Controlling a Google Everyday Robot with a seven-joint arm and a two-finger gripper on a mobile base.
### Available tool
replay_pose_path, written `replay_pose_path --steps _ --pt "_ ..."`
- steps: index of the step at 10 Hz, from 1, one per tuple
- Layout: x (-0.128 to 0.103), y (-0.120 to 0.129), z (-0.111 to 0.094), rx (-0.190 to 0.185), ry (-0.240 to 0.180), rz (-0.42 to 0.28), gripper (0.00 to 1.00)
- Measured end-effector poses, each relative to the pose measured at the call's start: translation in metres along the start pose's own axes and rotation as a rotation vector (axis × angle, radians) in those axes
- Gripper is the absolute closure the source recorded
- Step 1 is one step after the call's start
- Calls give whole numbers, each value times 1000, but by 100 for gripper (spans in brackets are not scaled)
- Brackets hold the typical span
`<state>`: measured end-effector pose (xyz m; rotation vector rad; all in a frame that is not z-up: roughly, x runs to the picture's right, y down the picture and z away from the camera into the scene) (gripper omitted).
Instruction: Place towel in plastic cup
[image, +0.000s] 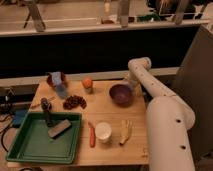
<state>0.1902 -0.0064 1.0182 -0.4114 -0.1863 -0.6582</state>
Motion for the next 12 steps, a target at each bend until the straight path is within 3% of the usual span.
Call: replay_pose_path --steps 4,8,12 --pt "0 -3 12 -31 94 -8 20" --pt "13 -6 14 -44 64 40 20" --pt "18 -5 16 -47 -27 85 20"
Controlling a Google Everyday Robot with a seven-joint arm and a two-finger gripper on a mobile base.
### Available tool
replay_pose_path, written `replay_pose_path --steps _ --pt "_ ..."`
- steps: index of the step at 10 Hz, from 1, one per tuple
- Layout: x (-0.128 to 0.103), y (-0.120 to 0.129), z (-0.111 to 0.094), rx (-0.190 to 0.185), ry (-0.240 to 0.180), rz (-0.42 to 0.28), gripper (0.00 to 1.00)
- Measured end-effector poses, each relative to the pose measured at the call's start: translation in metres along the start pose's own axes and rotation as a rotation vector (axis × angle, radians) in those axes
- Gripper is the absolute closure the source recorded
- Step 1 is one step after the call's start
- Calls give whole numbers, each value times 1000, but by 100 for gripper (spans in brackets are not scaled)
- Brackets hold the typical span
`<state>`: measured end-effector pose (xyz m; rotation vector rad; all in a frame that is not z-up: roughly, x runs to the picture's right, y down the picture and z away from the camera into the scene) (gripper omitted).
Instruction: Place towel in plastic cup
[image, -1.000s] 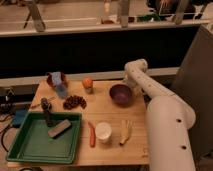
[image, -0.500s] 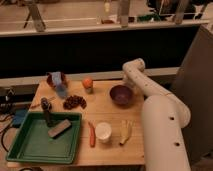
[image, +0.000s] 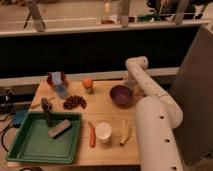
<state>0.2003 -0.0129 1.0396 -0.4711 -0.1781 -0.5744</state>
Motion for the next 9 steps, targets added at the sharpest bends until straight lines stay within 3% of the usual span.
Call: replay_pose_path --steps 4,6,9 --pt "2 6 1 15 -99 43 20" --pt "2 9 -2 52 -166 64 20" --pt "-2 7 -6 82 -199 69 20"
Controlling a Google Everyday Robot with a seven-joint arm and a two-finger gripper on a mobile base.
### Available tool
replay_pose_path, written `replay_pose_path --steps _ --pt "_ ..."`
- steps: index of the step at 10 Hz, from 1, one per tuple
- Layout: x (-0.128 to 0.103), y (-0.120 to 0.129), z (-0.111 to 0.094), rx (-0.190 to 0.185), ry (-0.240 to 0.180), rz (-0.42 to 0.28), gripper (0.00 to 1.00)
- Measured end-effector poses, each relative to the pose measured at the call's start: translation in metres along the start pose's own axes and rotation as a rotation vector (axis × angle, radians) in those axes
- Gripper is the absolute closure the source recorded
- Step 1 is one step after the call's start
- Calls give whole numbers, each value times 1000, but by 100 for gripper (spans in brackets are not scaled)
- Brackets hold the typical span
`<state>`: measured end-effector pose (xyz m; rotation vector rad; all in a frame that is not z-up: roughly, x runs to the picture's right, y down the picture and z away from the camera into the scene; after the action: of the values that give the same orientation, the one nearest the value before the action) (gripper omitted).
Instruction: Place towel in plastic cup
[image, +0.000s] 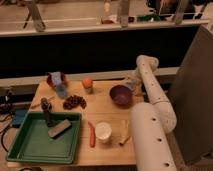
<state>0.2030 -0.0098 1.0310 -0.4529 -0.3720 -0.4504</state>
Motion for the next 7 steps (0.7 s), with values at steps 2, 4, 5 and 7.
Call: replay_pose_path --steps 2,4,5,7 --pt "-3 -2 -2 -1 18 -8 22" --pt "-4 0 1 -23 47 -12 39" --pt "-5 0 3 -34 59 -15 48" --pt "-6 1 7 -60 90 -24 68"
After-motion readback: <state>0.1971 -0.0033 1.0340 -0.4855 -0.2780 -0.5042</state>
